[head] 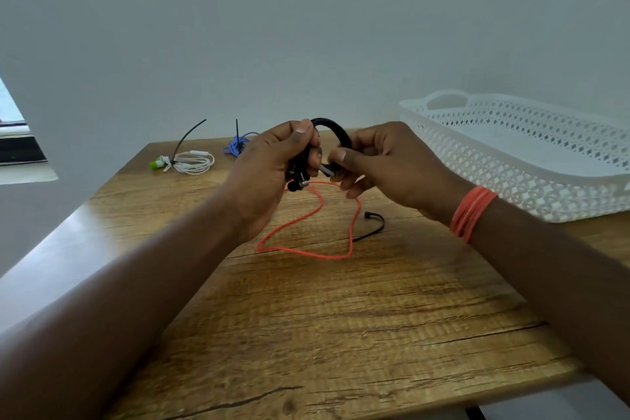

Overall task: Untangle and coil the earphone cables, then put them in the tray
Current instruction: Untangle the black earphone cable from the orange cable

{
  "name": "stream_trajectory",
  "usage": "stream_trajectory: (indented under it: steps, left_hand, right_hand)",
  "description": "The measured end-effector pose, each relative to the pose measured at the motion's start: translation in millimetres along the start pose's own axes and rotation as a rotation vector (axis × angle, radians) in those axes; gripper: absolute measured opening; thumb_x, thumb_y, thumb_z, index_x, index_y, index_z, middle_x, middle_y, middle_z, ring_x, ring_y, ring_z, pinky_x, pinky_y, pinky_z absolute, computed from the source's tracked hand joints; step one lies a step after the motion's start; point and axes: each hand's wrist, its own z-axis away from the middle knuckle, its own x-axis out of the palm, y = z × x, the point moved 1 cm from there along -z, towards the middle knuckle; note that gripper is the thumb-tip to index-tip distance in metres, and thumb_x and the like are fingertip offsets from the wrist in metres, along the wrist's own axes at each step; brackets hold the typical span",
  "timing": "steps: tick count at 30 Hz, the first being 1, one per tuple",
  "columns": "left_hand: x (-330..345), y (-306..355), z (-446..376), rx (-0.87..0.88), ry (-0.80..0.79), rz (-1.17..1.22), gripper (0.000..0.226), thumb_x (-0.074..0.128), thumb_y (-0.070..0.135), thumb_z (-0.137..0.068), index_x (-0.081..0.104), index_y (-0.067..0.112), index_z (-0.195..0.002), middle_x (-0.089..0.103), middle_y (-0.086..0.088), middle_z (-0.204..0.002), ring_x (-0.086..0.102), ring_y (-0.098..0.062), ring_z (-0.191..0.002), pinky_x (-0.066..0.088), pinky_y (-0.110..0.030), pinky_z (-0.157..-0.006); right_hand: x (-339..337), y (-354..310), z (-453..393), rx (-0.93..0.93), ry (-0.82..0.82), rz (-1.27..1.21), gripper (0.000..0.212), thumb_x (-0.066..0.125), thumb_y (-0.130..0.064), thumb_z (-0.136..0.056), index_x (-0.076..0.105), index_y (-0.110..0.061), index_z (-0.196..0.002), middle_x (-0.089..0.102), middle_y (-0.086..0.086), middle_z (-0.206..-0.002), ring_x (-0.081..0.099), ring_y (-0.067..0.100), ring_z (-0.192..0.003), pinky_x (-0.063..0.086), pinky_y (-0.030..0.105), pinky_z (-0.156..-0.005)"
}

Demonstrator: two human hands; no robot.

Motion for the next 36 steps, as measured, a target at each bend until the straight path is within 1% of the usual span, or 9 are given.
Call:
stream_trajectory:
  steps: [7,13,15,19,22,24,31,33,36]
  left_hand:
    - [4,-2,-1,-0.011,0.071,0.04,0.031,0.037,0.03,-0.102,0.052,0.017,-0.078,0.052,0.005,-0.073,0.046,-0.007,-0.063,0.033,-0.024,-0.057]
    - [5,-3,-2,-0.043,0.108,0.193,0.03,0.043,0.033,-0.1,0.058,0.018,-0.078,0.051,-0.002,-0.089,0.042,-0.023,-0.093,0.031,-0.039,-0.08]
    - [6,-1,-1,-0.033,0.051,0.274,0.028,0.045,0.032,-0.099,0.06,0.016,-0.081,0.054,-0.002,-0.086,0.047,-0.023,-0.089,0.037,-0.038,-0.08]
    - [11,3,3,-0.049,-0.03,0.379,0.027,0.045,0.031,-0.1,0.06,0.012,-0.089,0.059,-0.003,-0.082,0.057,-0.017,-0.075,0.05,-0.028,-0.062]
    - [12,3,3,-0.049,-0.019,0.407,0.027,0.046,0.033,-0.099,0.061,0.012,-0.091,0.061,0.0,-0.084,0.059,-0.018,-0.079,0.054,-0.033,-0.068]
    - [11,2,2,-0.039,0.016,0.404,0.027,0.048,0.035,-0.098,0.063,0.014,-0.09,0.061,0.001,-0.085,0.059,-0.016,-0.084,0.053,-0.033,-0.073]
    - [16,5,2,-0.044,0.105,0.447,0.032,0.047,0.04,-0.097,0.062,0.016,-0.081,0.055,0.003,-0.069,0.052,-0.011,-0.067,0.047,-0.023,-0.059]
    - [17,8,1,-0.044,0.125,0.469,0.031,0.048,0.038,-0.096,0.062,0.016,-0.079,0.053,0.004,-0.065,0.052,-0.01,-0.067,0.047,-0.022,-0.062]
    - [15,9,1,-0.046,0.145,0.469,0.028,0.052,0.034,-0.095,0.064,0.013,-0.082,0.051,0.003,-0.065,0.051,-0.011,-0.07,0.046,-0.025,-0.068]
  right_hand:
    - [7,0,1,0.115,-0.07,-0.263,0.018,0.059,-0.012,-0.095,0.069,0.002,-0.1,0.07,0.009,-0.071,0.066,0.015,-0.06,0.058,0.025,-0.061]
    - [10,3,2,0.216,-0.115,-0.484,0.026,0.064,-0.015,-0.089,0.066,0.006,-0.104,0.069,0.017,-0.086,0.068,0.019,-0.071,0.057,0.027,-0.067]
    - [11,3,2,0.248,-0.134,-0.599,0.026,0.063,-0.012,-0.089,0.065,0.008,-0.106,0.069,0.018,-0.09,0.068,0.019,-0.072,0.058,0.026,-0.067]
    - [14,1,4,0.266,-0.166,-0.732,0.028,0.059,-0.006,-0.09,0.064,0.009,-0.113,0.068,0.018,-0.098,0.068,0.019,-0.075,0.059,0.024,-0.069]
    - [14,-1,5,0.263,-0.172,-0.769,0.023,0.06,-0.006,-0.088,0.064,0.006,-0.107,0.069,0.017,-0.097,0.068,0.019,-0.078,0.06,0.025,-0.072]
    - [14,-2,5,0.262,-0.161,-0.784,0.029,0.06,-0.003,-0.089,0.058,0.01,-0.116,0.069,0.017,-0.096,0.069,0.019,-0.076,0.06,0.027,-0.071]
    - [14,-5,7,0.251,-0.116,-0.826,0.042,0.061,0.002,-0.088,0.047,0.013,-0.126,0.068,0.022,-0.095,0.07,0.021,-0.068,0.059,0.027,-0.064]
    - [14,-6,7,0.245,-0.12,-0.841,0.036,0.06,0.002,-0.089,0.051,0.01,-0.123,0.067,0.025,-0.1,0.071,0.022,-0.07,0.059,0.027,-0.065]
    - [14,-9,8,0.221,-0.101,-0.815,0.016,0.06,0.003,-0.089,0.056,0.0,-0.105,0.066,0.025,-0.103,0.071,0.024,-0.074,0.058,0.026,-0.064]
